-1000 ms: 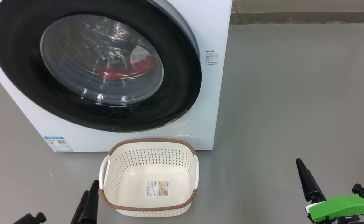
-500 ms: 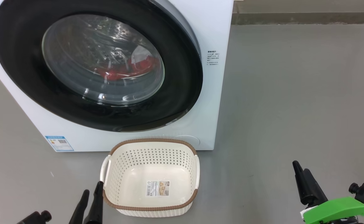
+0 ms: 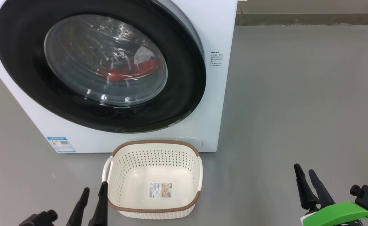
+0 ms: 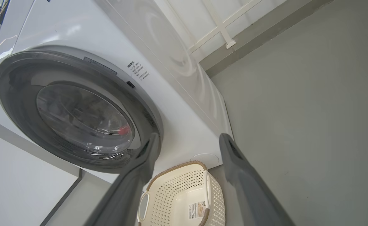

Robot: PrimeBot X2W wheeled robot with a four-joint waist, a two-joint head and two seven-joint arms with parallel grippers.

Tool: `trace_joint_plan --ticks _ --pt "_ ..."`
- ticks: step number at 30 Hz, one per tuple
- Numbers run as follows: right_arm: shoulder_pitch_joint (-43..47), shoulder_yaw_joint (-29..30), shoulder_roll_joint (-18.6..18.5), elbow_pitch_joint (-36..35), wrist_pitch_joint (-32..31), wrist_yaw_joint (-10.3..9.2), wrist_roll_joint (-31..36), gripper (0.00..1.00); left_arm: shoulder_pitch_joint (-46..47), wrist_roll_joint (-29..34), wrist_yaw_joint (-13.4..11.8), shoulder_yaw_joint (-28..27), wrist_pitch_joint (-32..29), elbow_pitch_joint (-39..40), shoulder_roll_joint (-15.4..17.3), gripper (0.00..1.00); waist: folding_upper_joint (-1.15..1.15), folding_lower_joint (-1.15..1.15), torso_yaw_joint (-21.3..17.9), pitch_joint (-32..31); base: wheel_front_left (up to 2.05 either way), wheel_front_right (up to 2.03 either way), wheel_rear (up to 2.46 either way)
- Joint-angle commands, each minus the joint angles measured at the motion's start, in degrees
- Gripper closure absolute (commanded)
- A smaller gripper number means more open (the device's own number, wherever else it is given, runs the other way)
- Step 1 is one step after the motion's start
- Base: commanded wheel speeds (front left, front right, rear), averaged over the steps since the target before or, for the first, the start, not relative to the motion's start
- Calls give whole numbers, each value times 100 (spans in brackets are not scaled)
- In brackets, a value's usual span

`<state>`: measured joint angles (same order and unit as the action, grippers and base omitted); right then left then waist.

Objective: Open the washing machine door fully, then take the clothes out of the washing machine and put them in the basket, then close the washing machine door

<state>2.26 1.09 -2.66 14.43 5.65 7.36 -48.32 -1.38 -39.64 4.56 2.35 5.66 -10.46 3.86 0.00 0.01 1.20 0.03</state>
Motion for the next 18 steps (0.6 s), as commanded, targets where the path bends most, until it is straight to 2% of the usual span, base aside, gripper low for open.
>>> trace_joint_plan --ticks 1,18 --pt "-49 -97 -97 -182 82 11 192 0 44 192 -35 -88 72 202 107 0 0 0 0 2 0 0 0" --pt "76 -114 -92 -319 368 12 1209 0 2 1283 -5 -95 361 298 107 0 0 0 -5 71 0 0 0"
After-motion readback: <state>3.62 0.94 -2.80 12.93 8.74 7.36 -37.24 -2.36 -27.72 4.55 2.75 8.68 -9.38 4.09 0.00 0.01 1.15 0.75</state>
